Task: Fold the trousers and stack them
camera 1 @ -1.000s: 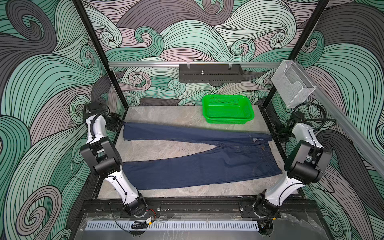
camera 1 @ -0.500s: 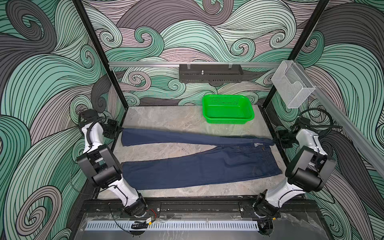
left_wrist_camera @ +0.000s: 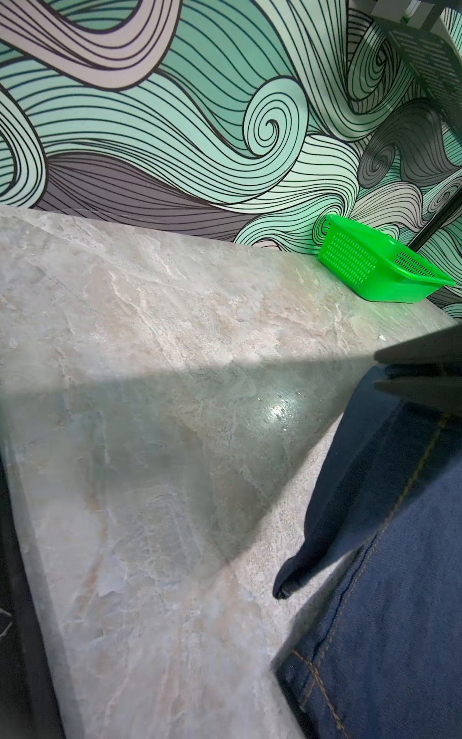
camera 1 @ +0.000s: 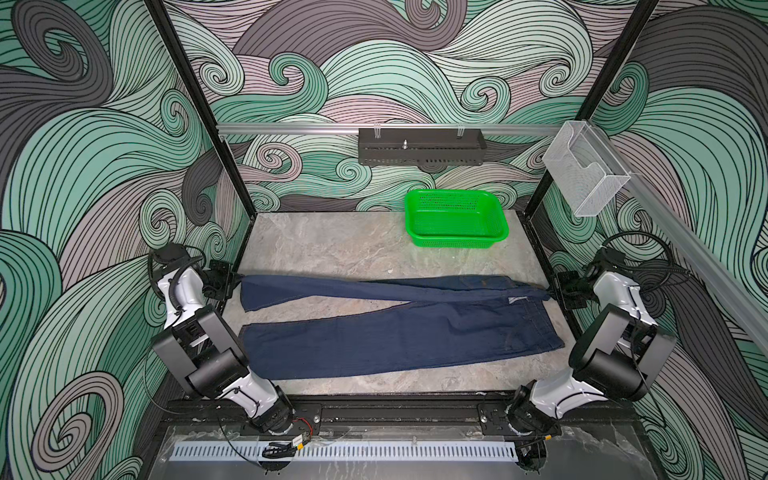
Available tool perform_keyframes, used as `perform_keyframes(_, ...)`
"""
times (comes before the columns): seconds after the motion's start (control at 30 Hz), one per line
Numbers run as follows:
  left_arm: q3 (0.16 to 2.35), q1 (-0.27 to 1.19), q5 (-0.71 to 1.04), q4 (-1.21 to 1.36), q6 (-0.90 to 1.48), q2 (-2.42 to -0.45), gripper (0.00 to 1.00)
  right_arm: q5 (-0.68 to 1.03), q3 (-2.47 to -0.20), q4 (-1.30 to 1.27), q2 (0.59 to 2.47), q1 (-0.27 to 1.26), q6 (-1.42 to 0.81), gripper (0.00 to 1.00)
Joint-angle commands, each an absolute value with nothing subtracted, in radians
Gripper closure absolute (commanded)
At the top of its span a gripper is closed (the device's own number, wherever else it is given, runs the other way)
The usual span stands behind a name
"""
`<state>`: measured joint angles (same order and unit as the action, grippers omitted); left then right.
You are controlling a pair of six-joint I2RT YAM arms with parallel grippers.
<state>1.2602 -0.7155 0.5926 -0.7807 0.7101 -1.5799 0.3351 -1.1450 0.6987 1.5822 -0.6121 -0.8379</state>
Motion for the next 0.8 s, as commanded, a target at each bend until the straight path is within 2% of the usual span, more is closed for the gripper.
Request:
perform_keyframes(0.0, 1.240, -0.737, 0.611, -0.749, 0.694, -1.531, 1.00, 0.345, -1.125, 0.680, 1.552, -0.633, -0.816, 1.00)
perform_keyframes(0.2, 1.256, -0.743, 0.634, -0.737, 0.744, -1.514, 1.00, 0.379, -1.160, 0.671, 1.538, -0.642, -0.864, 1.00)
perform_keyframes(0.47, 1.384, -0.745, 0.637, -0.795, 0.773, -1.480, 1.00, 0.398, -1.268, 0.693, 1.543, -0.639, -0.920, 1.00)
perform_keyframes(0.77, 1.208, -0.784, 0.651, -0.742, 0.783, -1.363, 1.00, 0.395, -1.150, 0.672, 1.495, -0.682, -0.895, 1.00)
